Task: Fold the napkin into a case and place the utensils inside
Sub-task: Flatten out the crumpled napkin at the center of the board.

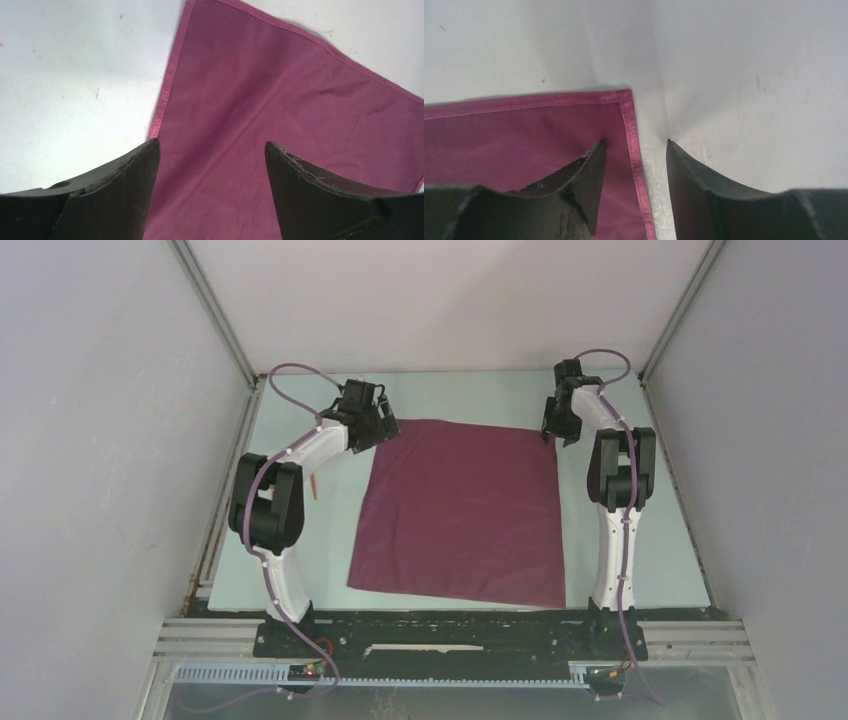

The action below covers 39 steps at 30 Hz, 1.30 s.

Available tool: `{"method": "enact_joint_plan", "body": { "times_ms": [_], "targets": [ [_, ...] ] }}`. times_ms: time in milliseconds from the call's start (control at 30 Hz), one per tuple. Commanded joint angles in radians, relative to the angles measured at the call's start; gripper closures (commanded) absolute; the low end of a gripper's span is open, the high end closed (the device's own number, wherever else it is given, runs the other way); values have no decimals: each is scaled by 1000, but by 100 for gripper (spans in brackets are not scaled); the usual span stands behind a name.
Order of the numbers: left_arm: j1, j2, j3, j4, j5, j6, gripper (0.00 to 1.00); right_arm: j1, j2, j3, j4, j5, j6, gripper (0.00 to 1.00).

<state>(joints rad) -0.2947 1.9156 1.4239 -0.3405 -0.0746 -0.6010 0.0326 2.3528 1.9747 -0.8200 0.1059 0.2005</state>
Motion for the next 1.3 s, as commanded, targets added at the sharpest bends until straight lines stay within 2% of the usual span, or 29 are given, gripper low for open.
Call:
{"method": "enact_joint_plan", "body": {
  "times_ms": [0, 167, 367, 533, 633, 733, 833, 933, 1000, 1067, 1200, 1267],
  "targets": [
    [9, -51, 10, -8, 79, -16, 17, 10, 73, 84, -63, 66, -57, 47],
    [9, -157, -77, 18, 172, -52, 17, 13, 157, 202, -121, 72, -69, 71],
    [9, -337, -228, 34, 223, -45, 17, -13, 190, 251, -91, 104, -77, 83],
    [9, -497, -366, 7, 205, -22, 17, -24, 244, 344, -71, 82, -77, 90],
    [9, -580, -432, -16, 197, -17, 16, -25, 283, 409, -55, 64, -93, 97],
    [9, -635, -481, -30, 190, -22, 16, -13, 318, 471, -45, 88, -106, 97],
    [9, -667, -507, -40, 176, -23, 16, -10, 333, 524, -19, 141, -117, 94],
    [9, -681, -513, -55, 185, -21, 16, -11, 319, 535, 39, 141, -135, 86],
    [9, -697, -528, -60, 193, -23, 14, 3, 308, 577, 20, 140, -154, 80],
    [9, -723, -563, -57, 201, -30, 11, 31, 264, 588, 7, 175, -175, 66],
    [6, -783, -668, -33, 229, -49, 8, 110, 94, 495, -23, 263, -185, 32],
    [6, -806, -712, -17, 219, -52, 7, 140, -9, 405, -56, 219, -133, 24]
  ]
}}
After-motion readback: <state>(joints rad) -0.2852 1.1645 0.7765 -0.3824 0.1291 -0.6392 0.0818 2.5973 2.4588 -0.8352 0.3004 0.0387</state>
